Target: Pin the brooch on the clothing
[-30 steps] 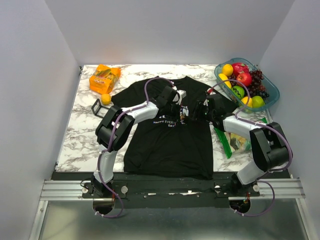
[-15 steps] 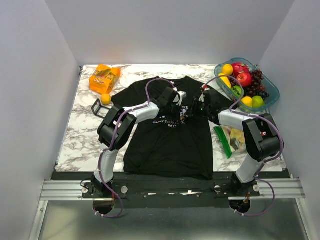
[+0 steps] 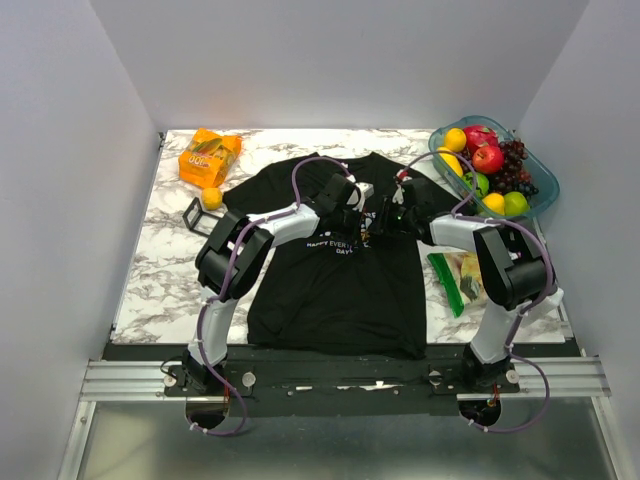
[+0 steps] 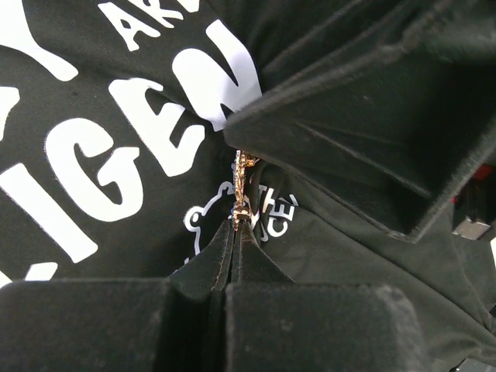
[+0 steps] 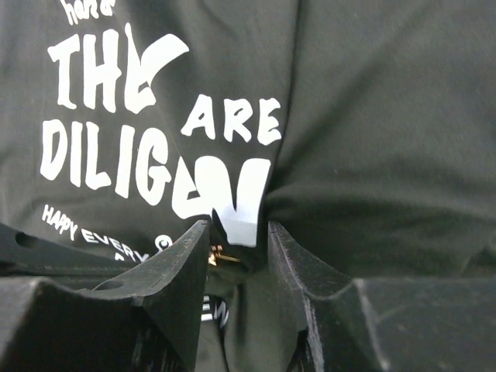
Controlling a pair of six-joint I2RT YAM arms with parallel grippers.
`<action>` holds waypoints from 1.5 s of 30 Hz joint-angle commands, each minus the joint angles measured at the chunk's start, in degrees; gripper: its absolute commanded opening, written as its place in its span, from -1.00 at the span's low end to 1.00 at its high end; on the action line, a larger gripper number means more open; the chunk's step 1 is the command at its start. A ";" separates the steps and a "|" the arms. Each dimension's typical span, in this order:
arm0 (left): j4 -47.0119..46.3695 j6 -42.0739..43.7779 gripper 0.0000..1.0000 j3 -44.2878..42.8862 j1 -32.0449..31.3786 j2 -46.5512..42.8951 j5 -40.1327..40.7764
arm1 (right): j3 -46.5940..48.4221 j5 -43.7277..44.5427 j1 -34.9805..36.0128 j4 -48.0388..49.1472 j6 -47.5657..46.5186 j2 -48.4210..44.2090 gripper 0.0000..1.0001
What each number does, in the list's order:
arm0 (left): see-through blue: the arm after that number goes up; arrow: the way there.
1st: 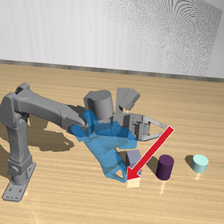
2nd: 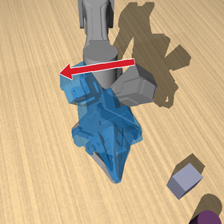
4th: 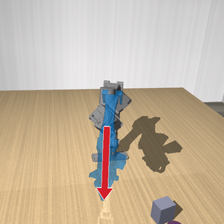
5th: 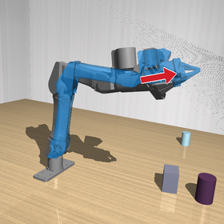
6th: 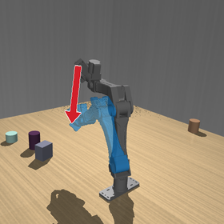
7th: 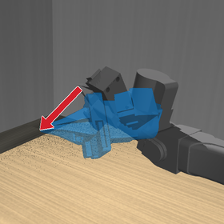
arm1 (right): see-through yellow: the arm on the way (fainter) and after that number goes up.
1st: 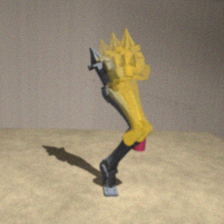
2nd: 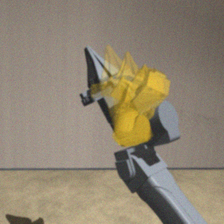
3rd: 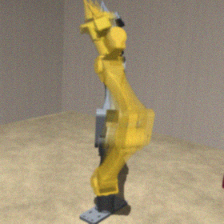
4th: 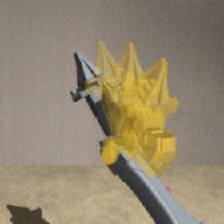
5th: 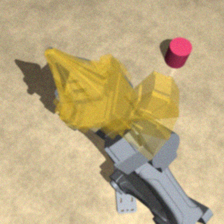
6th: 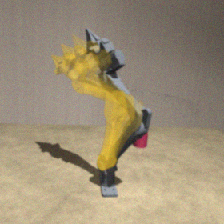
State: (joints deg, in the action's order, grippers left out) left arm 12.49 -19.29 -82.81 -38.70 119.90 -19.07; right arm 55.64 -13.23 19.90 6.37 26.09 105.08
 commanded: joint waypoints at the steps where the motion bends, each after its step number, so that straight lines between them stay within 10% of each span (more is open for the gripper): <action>1: -0.28 1.18 -1.00 -1.04 -0.24 0.78 -0.53 | 2.37 -2.06 0.58 0.66 -2.27 2.41 -0.18; 11: 0.17 0.84 -1.00 0.10 0.64 0.69 2.28 | 2.90 -2.68 0.75 0.31 -3.06 1.98 -0.83; 29: -7.30 -1.45 -1.00 5.02 2.05 -1.33 -4.39 | 4.22 2.95 1.46 -3.82 -5.43 0.22 -0.46; 37: -8.98 -2.68 -1.00 5.55 1.43 -1.42 -5.28 | 4.22 2.69 1.81 -4.17 -5.52 -0.40 -0.99; 45: -10.91 -4.44 -1.00 5.02 0.20 -0.81 -6.50 | 4.22 2.51 1.90 -4.44 -4.99 -1.28 -0.99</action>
State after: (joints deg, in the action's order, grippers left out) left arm 3.88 -22.37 -77.91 -37.34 119.50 -23.22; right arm 58.76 -11.46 21.32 2.85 20.99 106.06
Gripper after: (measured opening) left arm 0.009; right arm 0.013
